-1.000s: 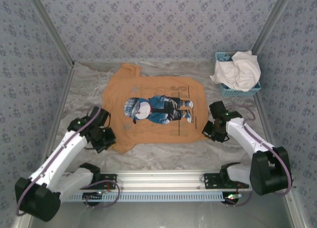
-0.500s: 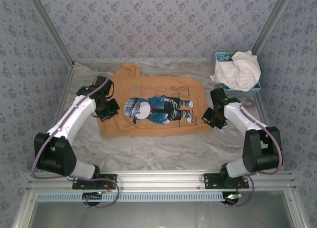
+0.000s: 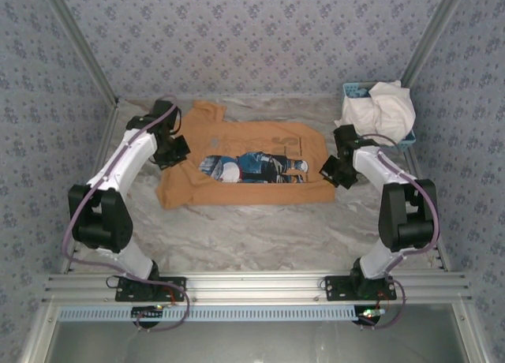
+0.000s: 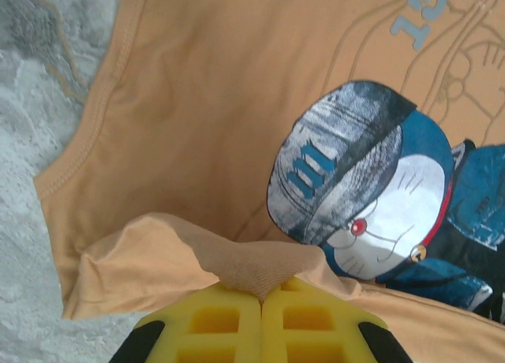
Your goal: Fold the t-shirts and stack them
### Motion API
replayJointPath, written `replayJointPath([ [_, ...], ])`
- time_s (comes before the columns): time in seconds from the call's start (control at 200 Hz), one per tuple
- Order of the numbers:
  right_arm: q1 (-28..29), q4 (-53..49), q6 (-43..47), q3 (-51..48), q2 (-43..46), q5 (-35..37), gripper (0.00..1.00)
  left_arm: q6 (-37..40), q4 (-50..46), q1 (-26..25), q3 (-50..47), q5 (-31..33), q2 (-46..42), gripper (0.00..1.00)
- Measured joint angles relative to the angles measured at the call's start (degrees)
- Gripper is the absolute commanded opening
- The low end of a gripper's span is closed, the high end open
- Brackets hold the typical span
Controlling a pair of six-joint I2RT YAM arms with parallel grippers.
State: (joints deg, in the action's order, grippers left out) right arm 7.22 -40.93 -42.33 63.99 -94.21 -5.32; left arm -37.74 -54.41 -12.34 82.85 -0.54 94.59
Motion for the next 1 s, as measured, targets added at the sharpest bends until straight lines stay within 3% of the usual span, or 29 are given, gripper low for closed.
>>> replayJointPath([
  [1.004,-0.2,0.8,1.1,11.5,-11.3,0.0,0.00,5.6,0.2,1.1,14.7,4.6,16.2,0.00],
])
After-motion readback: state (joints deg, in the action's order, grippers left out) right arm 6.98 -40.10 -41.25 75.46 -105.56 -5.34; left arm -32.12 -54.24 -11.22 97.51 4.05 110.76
